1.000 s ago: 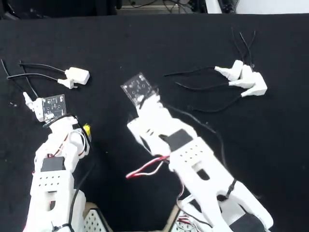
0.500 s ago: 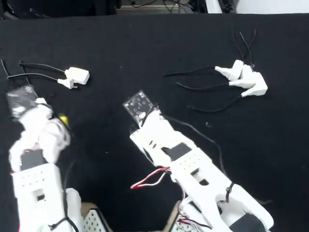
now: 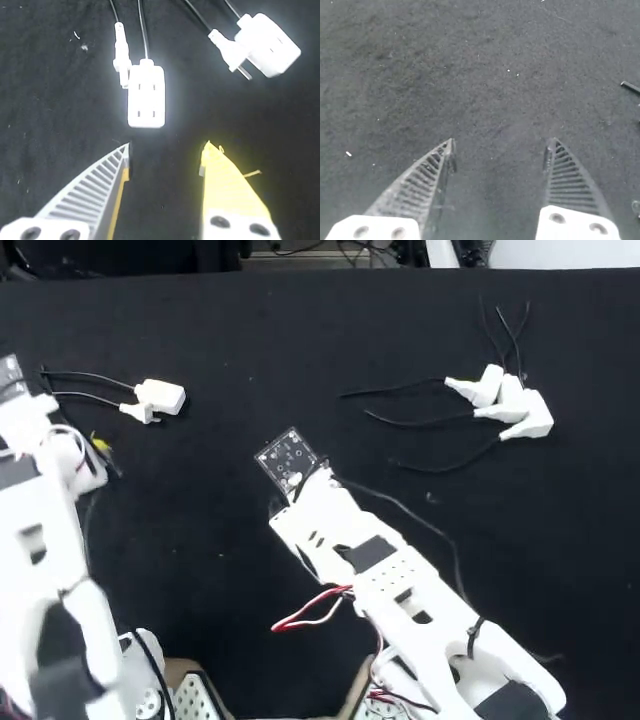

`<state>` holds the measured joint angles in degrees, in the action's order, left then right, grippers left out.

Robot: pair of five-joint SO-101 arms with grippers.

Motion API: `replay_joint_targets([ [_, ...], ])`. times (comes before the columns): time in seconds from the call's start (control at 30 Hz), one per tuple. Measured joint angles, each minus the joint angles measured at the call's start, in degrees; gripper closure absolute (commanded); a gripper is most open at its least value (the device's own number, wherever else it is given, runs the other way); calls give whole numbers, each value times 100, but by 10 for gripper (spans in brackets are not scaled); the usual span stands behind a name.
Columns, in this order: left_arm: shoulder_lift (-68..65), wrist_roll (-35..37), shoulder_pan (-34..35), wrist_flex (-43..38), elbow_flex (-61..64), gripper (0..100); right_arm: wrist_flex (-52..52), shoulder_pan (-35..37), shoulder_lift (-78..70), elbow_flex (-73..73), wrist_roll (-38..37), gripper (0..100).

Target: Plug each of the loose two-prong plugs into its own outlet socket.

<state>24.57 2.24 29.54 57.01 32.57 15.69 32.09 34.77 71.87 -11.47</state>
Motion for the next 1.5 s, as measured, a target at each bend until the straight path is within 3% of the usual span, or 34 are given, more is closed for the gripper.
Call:
replay_joint_targets([
  [0.33, -2673, -9, 105, 0, -1916, 766, 0, 0, 0, 0, 0, 727],
  [0.63, -4088, 0, 343, 0, -2804, 766, 0, 0, 0, 0, 0, 727],
  [1.1, -4422, 0, 325, -9, -2848, 767, 0, 0, 0, 0, 0, 727],
  [1.37, -4422, -18, 316, -9, -2848, 973, 0, 0, 0, 0, 0, 727],
  [1.5, -4422, -18, 316, -9, -2848, 970, 0, 0, 0, 0, 0, 727],
])
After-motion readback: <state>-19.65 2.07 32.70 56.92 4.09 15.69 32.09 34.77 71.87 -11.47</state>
